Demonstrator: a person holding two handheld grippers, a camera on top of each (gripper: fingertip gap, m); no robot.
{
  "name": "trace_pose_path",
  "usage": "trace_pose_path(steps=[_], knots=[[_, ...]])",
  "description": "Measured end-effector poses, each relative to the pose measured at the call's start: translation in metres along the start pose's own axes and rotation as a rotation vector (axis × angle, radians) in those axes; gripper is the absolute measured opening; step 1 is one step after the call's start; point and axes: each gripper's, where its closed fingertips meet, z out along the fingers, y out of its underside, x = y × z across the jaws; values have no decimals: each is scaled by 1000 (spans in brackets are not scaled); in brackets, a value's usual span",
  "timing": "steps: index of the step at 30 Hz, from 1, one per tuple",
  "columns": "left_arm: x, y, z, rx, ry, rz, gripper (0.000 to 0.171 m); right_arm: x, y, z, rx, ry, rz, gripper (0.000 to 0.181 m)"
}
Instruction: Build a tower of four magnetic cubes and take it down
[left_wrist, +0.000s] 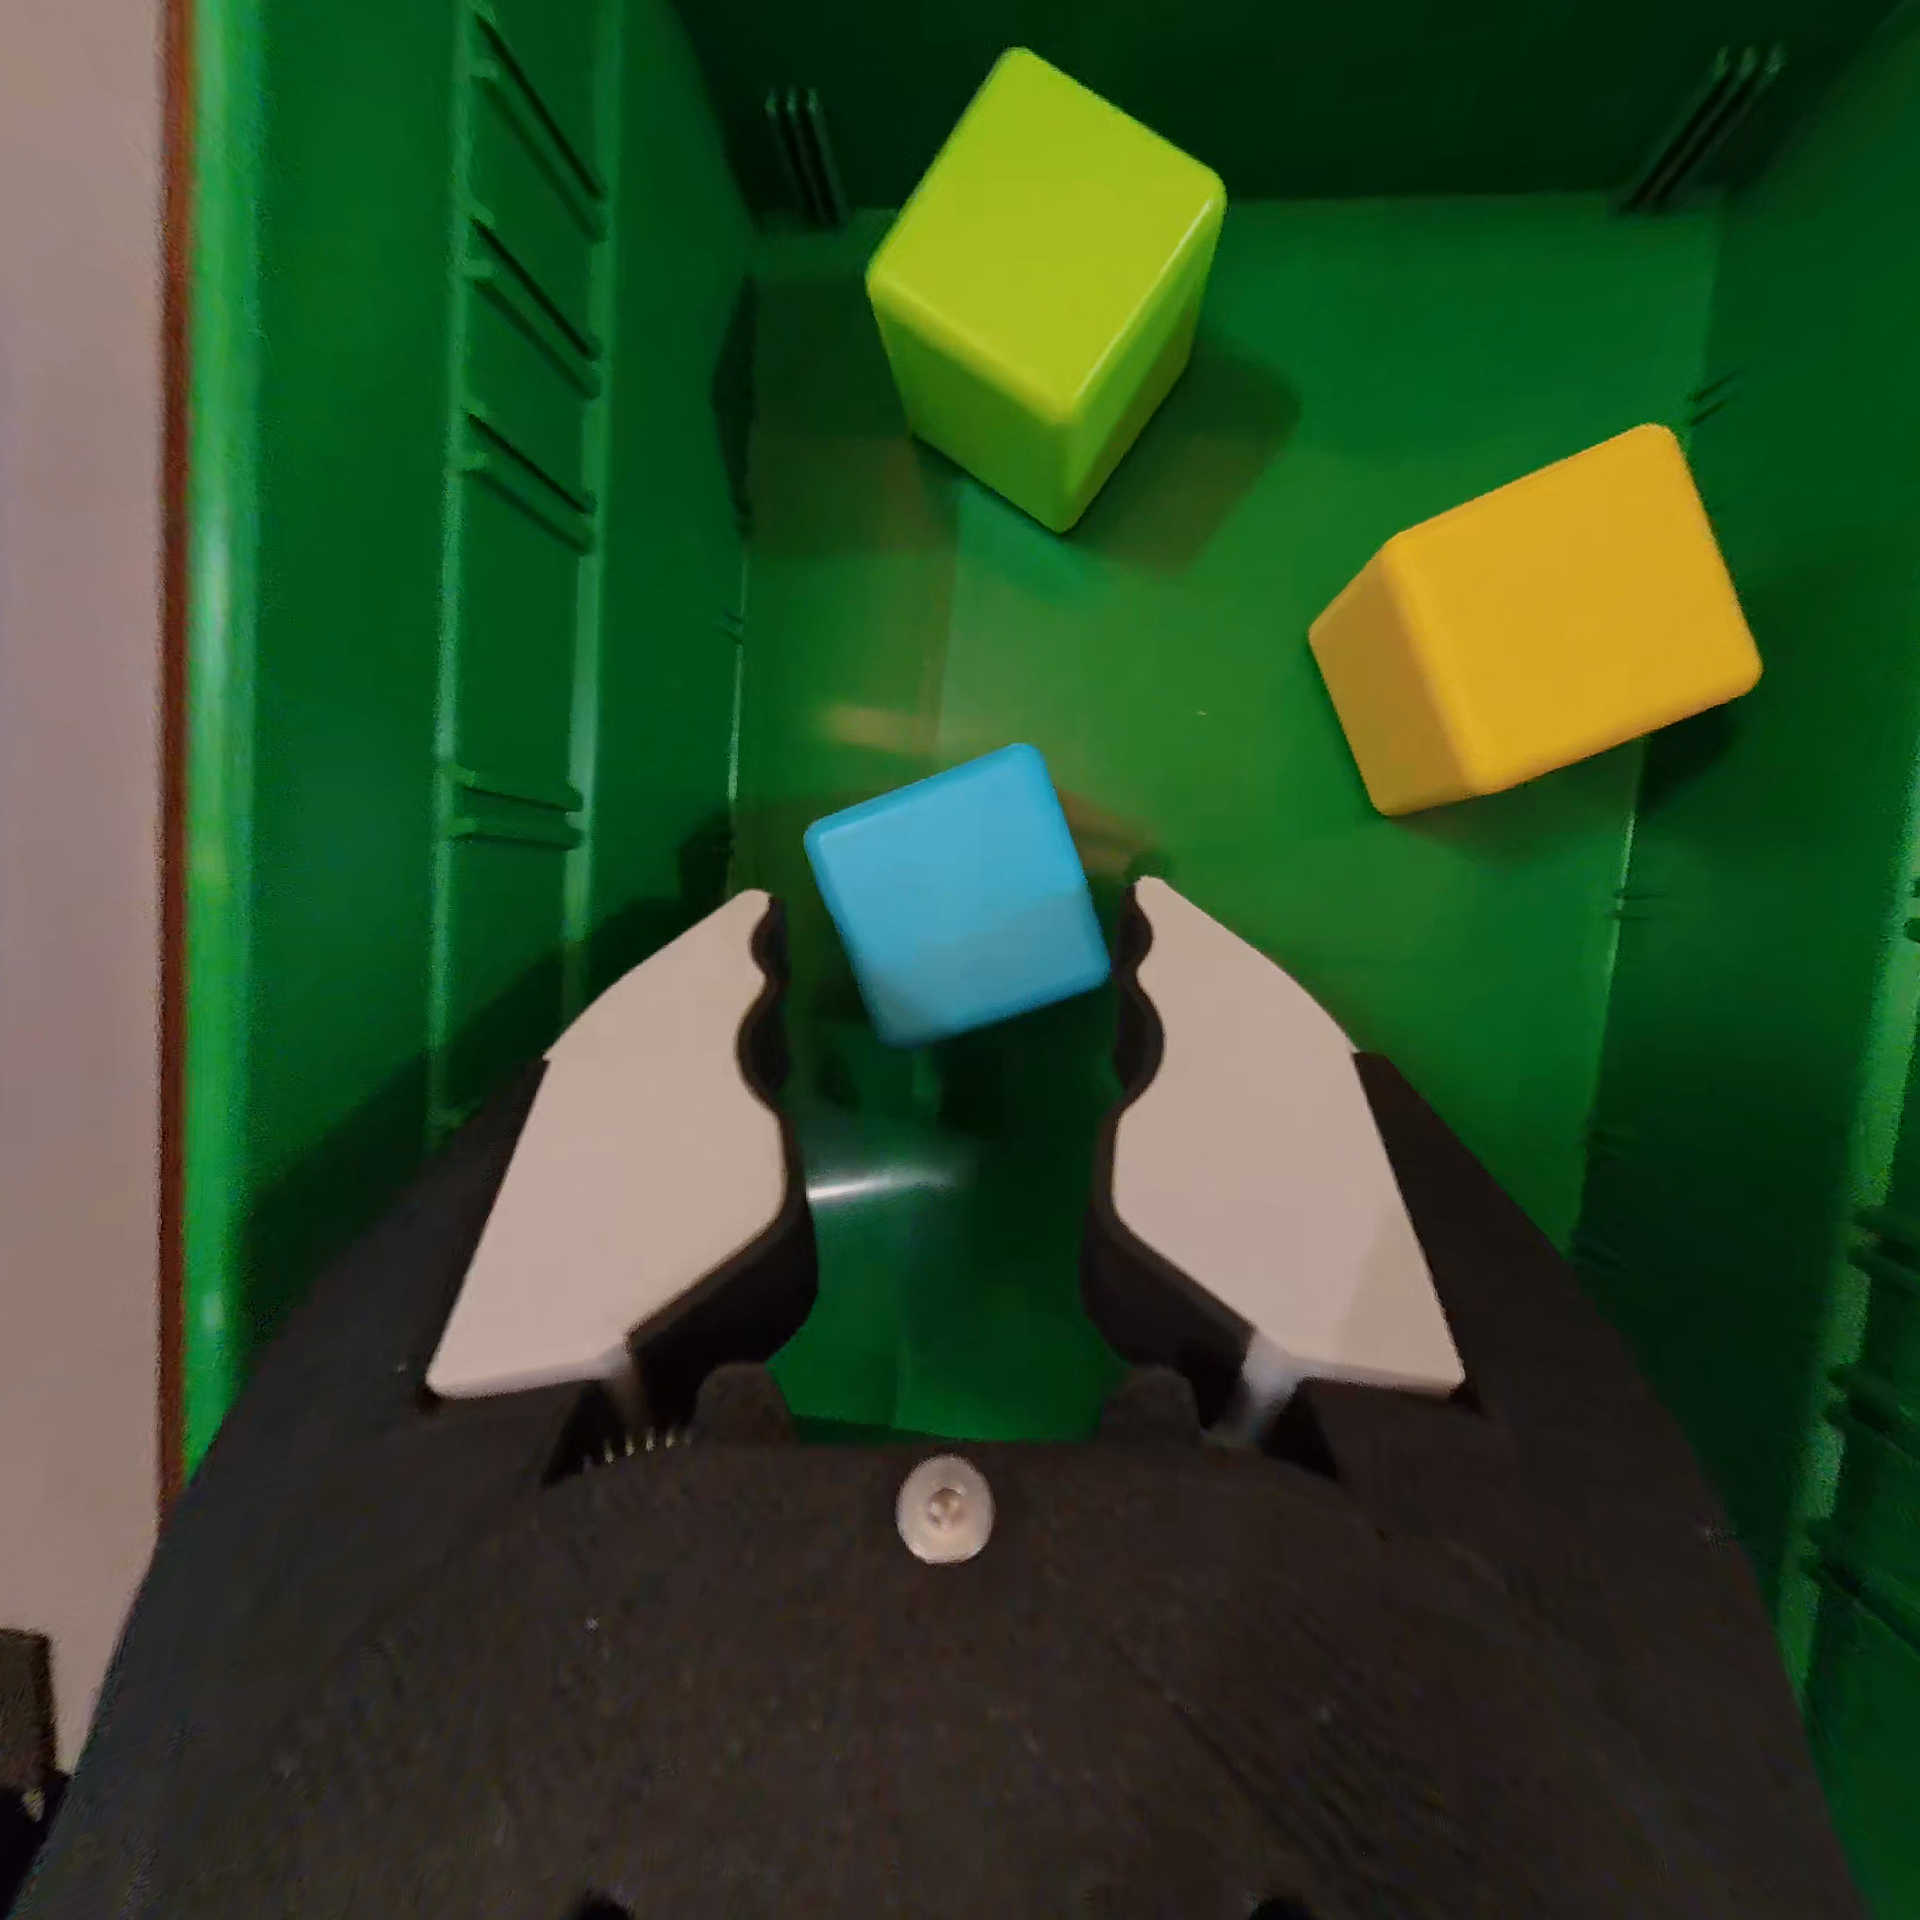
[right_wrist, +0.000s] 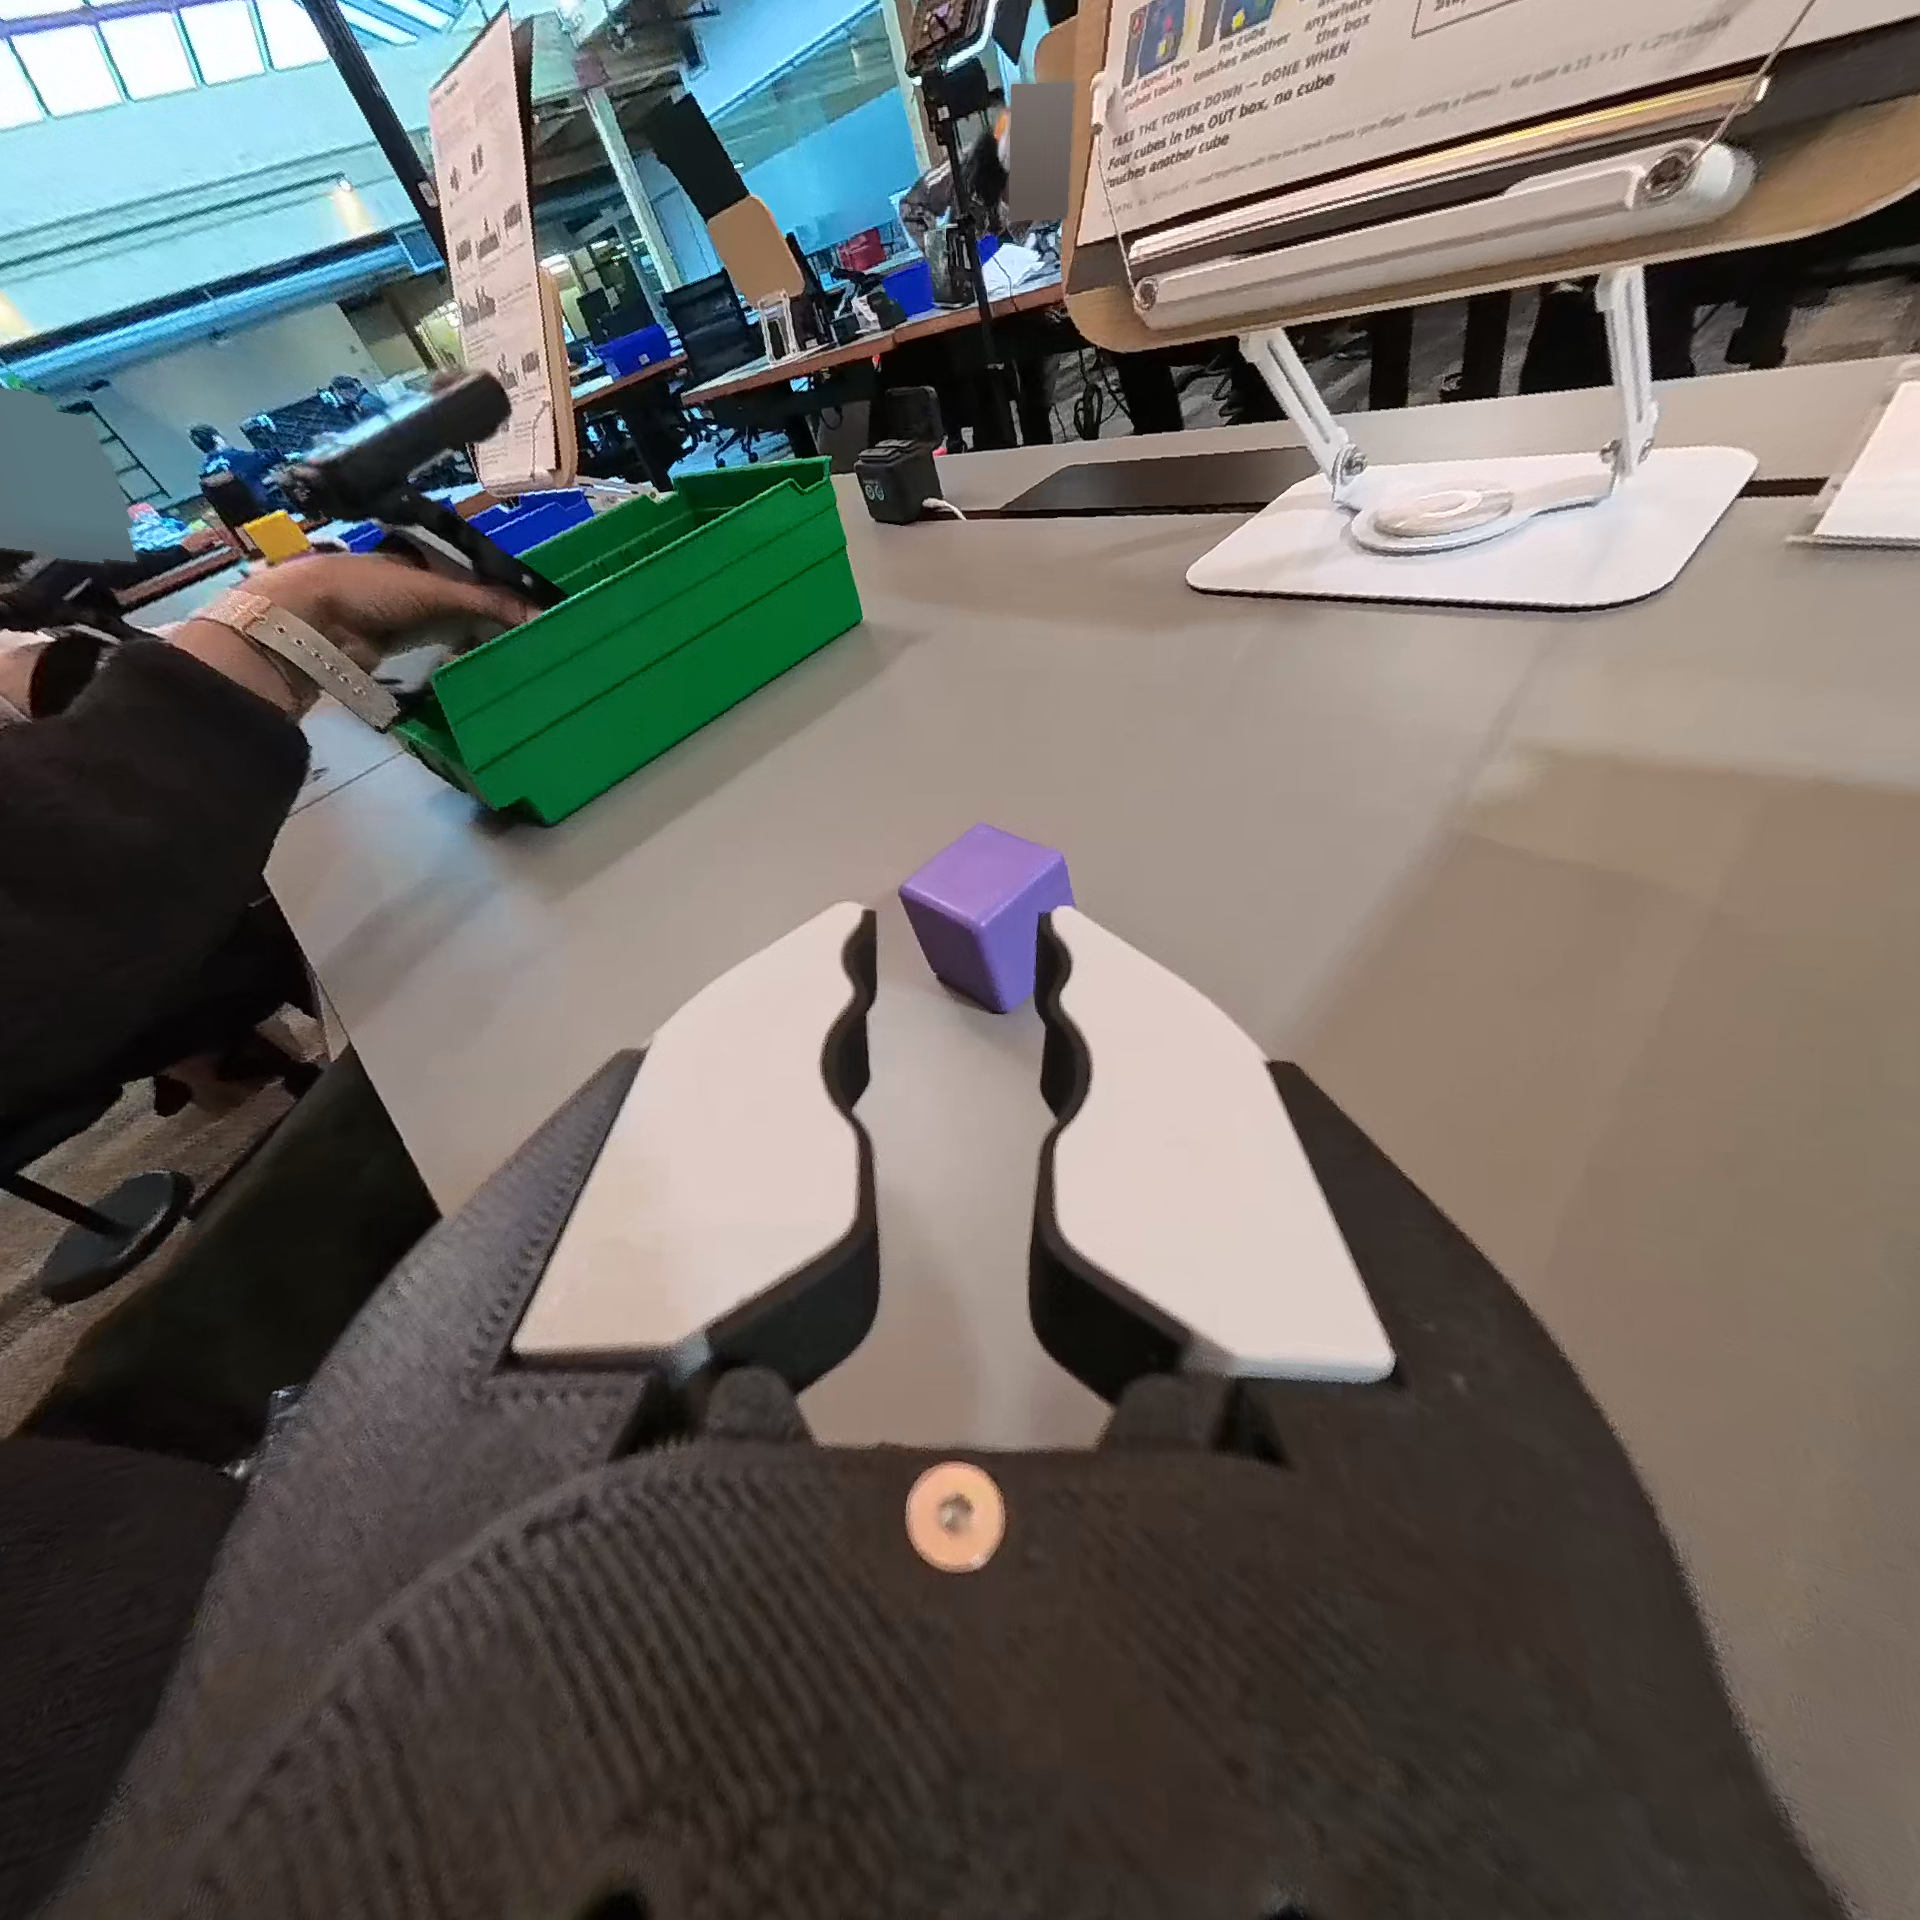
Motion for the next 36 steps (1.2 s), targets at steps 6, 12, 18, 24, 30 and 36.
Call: trace_pose_path(steps=[6, 12, 18, 24, 30, 36], knots=[[-1, -6, 1, 14, -10, 15, 56, 3, 0, 0, 0, -7, 49, 30], [31, -63, -79, 258, 44, 192, 55, 5, 0, -1, 9, -32, 142, 30], [205, -83, -195, 625, 537, 704, 55, 7, 0, -5, 15, -70, 247, 30], [355, -6, -178, 568, 826, 1251, 55, 6, 1, -13, 15, -59, 225, 30], [408, 35, -142, 397, 935, 1413, 55, 2, 4, -24, 7, -31, 160, 29], [427, 34, -154, 405, 1034, 1429, 55, 10, 5, -41, 27, 9, 185, 29]])
